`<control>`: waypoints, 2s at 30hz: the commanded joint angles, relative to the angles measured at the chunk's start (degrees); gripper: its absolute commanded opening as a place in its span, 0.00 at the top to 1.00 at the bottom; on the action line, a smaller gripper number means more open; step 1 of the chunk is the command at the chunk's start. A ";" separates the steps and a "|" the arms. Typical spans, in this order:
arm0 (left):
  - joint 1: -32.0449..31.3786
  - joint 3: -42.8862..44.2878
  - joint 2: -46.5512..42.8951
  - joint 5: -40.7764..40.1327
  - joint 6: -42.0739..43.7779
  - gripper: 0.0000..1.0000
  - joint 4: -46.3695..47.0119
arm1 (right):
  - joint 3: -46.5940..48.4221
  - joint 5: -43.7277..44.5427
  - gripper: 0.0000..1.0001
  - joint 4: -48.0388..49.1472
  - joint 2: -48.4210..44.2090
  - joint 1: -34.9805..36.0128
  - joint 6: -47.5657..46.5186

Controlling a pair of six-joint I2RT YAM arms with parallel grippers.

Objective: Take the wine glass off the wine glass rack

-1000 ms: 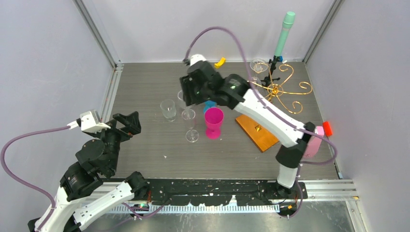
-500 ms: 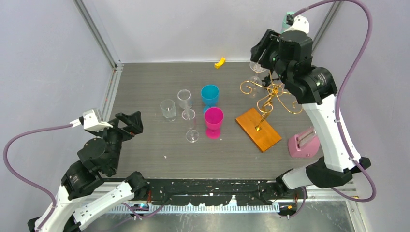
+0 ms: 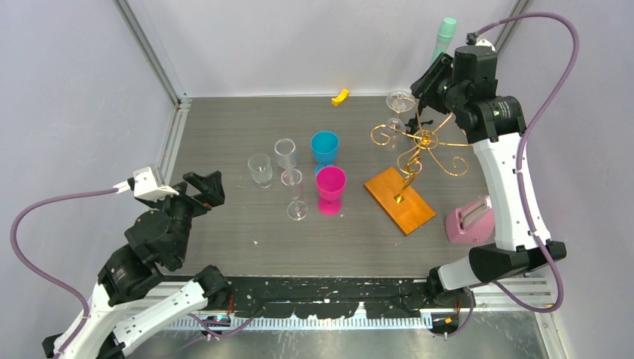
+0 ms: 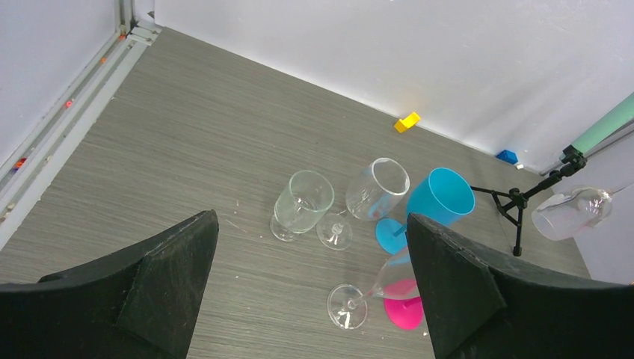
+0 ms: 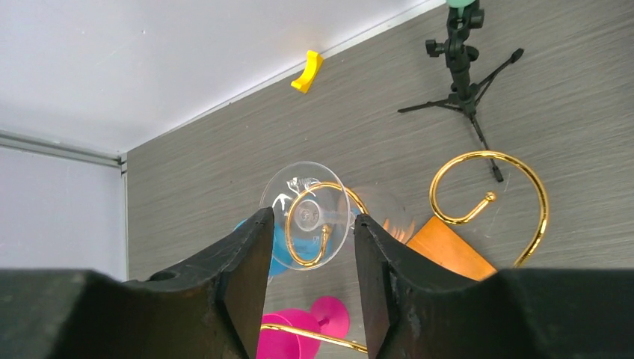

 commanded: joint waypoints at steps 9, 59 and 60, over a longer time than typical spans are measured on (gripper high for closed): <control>-0.08 0.06 -0.52 -0.77 0.06 0.00 1.09 | -4.95 -5.09 0.52 4.18 0.63 -1.49 3.35; -0.08 0.22 -1.36 -0.97 -0.29 0.00 1.80 | -27.42 -6.29 1.00 35.16 -11.77 -2.01 17.20; -0.08 0.16 -1.38 -0.97 -0.30 0.00 1.89 | -27.65 -5.66 1.00 35.43 -12.28 -2.01 17.21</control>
